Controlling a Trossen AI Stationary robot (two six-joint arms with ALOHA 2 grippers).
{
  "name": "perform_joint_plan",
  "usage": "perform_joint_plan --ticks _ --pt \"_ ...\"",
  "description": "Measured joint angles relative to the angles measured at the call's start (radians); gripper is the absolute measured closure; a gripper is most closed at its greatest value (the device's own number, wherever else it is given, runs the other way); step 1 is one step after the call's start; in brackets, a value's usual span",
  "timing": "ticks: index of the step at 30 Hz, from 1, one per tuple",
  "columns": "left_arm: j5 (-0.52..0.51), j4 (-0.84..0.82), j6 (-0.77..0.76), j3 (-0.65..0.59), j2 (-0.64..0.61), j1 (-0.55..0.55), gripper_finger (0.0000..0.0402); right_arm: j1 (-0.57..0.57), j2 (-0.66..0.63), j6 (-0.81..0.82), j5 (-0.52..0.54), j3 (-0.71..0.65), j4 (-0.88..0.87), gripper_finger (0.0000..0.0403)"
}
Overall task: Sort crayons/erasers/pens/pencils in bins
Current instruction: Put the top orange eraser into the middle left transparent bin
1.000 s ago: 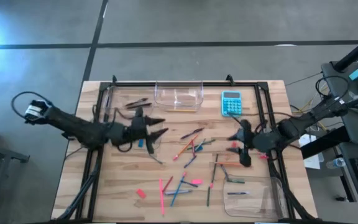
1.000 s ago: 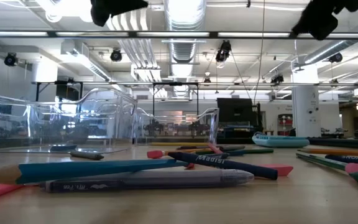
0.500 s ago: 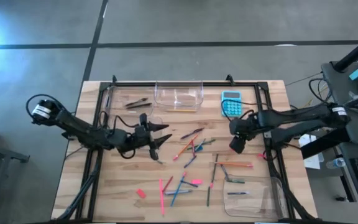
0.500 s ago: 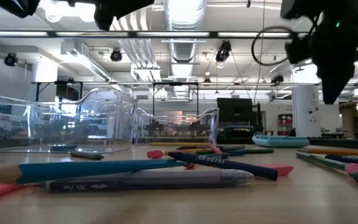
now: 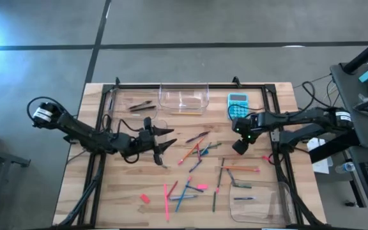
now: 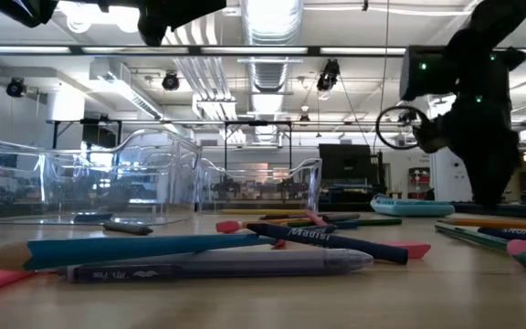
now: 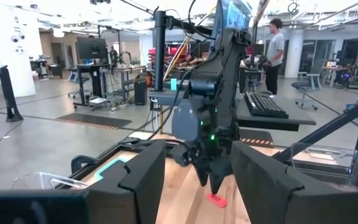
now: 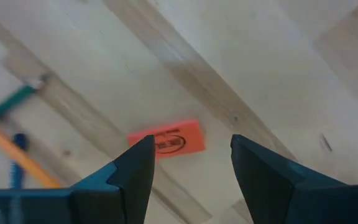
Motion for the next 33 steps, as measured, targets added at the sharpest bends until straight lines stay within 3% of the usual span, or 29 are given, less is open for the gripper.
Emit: perform_joint_plan --ticks 11,21,30,33 --pt "0.006 0.000 -0.003 0.001 0.000 0.000 0.0231 0.001 0.081 0.043 -0.027 -0.080 0.122 0.0202" --pt "0.019 0.000 -0.006 0.000 0.000 0.000 0.0231 0.002 0.048 0.049 -0.075 -0.051 0.117 0.0202" --pt "0.022 0.000 -0.009 0.001 0.000 0.000 0.0231 0.029 -0.014 -0.188 -0.104 -0.023 0.108 0.0202" --pt "0.022 0.000 -0.035 0.000 0.000 0.000 0.0231 0.038 -0.023 -0.160 -0.074 -0.024 0.094 0.0202"
